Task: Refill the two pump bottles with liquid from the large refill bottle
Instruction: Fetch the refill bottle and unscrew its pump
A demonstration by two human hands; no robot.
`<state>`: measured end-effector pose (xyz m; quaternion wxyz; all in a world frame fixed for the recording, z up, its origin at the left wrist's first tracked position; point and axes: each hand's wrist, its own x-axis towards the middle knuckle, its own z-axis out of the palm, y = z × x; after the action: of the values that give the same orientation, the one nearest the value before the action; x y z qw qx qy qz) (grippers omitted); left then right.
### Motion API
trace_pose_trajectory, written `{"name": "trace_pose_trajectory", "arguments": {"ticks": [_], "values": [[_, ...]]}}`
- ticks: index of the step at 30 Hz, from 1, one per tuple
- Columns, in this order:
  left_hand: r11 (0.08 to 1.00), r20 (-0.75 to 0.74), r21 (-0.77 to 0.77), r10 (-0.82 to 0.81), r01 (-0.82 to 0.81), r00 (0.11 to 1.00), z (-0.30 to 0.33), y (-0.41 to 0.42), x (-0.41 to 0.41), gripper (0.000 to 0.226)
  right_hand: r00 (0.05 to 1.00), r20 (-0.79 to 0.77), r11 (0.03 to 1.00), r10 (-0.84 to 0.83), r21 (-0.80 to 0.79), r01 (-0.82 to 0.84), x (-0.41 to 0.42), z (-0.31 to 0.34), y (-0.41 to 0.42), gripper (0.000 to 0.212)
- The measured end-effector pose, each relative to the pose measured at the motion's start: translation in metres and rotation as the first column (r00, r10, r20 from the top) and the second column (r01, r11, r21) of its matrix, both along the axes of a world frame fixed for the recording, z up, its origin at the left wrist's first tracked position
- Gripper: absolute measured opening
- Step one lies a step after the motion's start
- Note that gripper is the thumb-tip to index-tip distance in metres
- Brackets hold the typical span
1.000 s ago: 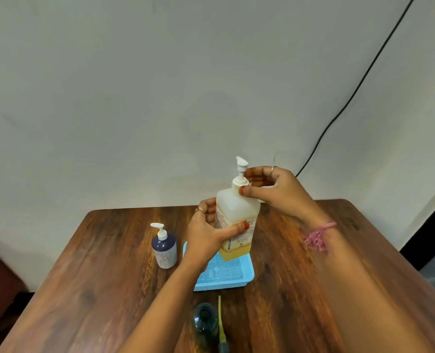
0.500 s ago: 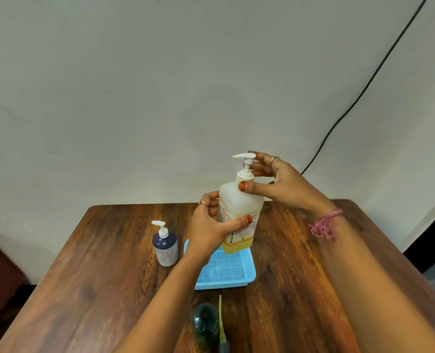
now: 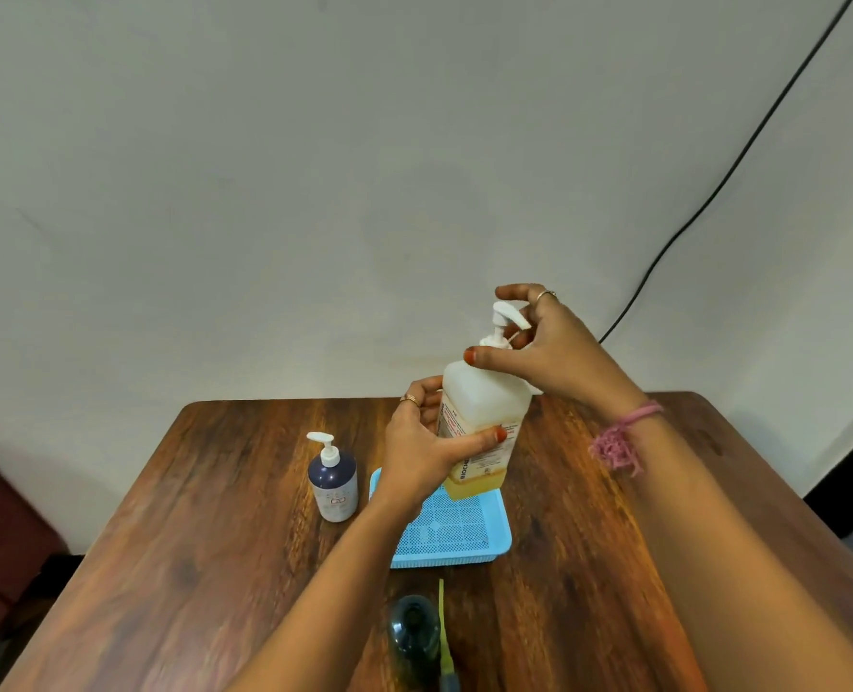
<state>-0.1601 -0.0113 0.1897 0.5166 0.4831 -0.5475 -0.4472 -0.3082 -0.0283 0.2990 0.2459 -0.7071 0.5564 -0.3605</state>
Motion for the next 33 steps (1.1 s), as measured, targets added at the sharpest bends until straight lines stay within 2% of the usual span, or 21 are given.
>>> {"name": "trace_pose_trajectory", "arguments": {"ticks": [2,4,7,10,12,14,17,20,23,26,27,29,31,33], "values": [[1.0,-0.007,0.008,-0.001,0.001,1.0,-0.001,0.0,0.001,0.067,0.993,0.104,0.995,0.061,0.075,-0.069,-0.003,0.001,-0.002,0.075],[1.0,-0.015,0.011,0.0,0.001,1.0,-0.003,0.0,0.001,0.066,0.983,0.14,0.979,0.12,0.146,-0.14,-0.007,0.005,-0.002,0.085],[1.0,-0.011,0.005,0.002,-0.002,1.0,-0.003,0.0,0.001,0.063,0.996,-0.044,0.992,0.073,0.103,-0.068,-0.002,0.009,0.0,0.095],[1.0,-0.007,0.003,-0.001,0.001,1.0,-0.002,0.0,0.001,0.063,0.973,-0.23,1.0,-0.024,0.005,0.026,0.003,0.012,0.004,0.084],[1.0,-0.002,0.003,-0.005,0.005,1.0,-0.003,0.001,0.001,0.062,0.977,-0.209,0.998,0.038,0.063,-0.025,-0.001,0.017,0.004,0.081],[1.0,-0.012,0.004,-0.005,0.005,1.0,-0.003,0.002,0.002,0.061,0.983,-0.166,0.991,0.081,0.121,-0.061,-0.004,0.023,0.004,0.089],[1.0,-0.019,0.0,-0.001,0.001,1.0,-0.003,0.002,0.001,0.063,0.976,-0.214,0.996,-0.049,0.064,0.064,-0.001,0.025,0.004,0.094],[1.0,-0.015,-0.004,0.011,-0.011,1.0,-0.004,0.001,0.001,0.065,0.968,-0.223,0.991,-0.118,0.027,0.127,0.006,0.019,0.004,0.083],[1.0,-0.017,0.0,0.009,-0.009,1.0,-0.005,0.0,0.001,0.067,0.99,-0.125,0.994,-0.061,0.078,0.071,0.001,0.017,0.003,0.075],[1.0,-0.023,-0.001,0.006,-0.006,1.0,-0.007,0.001,0.002,0.064,1.0,0.004,0.988,0.004,0.157,-0.005,-0.003,0.02,0.005,0.086],[1.0,-0.024,-0.003,0.007,-0.008,1.0,-0.007,0.001,0.002,0.064,1.0,0.001,0.988,-0.001,0.154,0.001,-0.003,0.02,0.005,0.09],[1.0,-0.022,-0.005,0.01,-0.01,1.0,-0.006,0.001,0.001,0.064,0.994,-0.1,0.993,-0.048,0.105,0.058,-0.001,0.017,0.006,0.094],[1.0,-0.019,-0.005,0.01,-0.01,1.0,-0.005,0.001,0.0,0.064,0.977,-0.193,0.994,-0.092,0.04,0.102,0.003,0.012,0.008,0.091],[1.0,-0.019,-0.006,0.01,-0.01,1.0,-0.005,0.001,0.0,0.064,0.981,-0.174,0.996,-0.081,0.023,0.086,0.004,0.009,0.009,0.082]]}}
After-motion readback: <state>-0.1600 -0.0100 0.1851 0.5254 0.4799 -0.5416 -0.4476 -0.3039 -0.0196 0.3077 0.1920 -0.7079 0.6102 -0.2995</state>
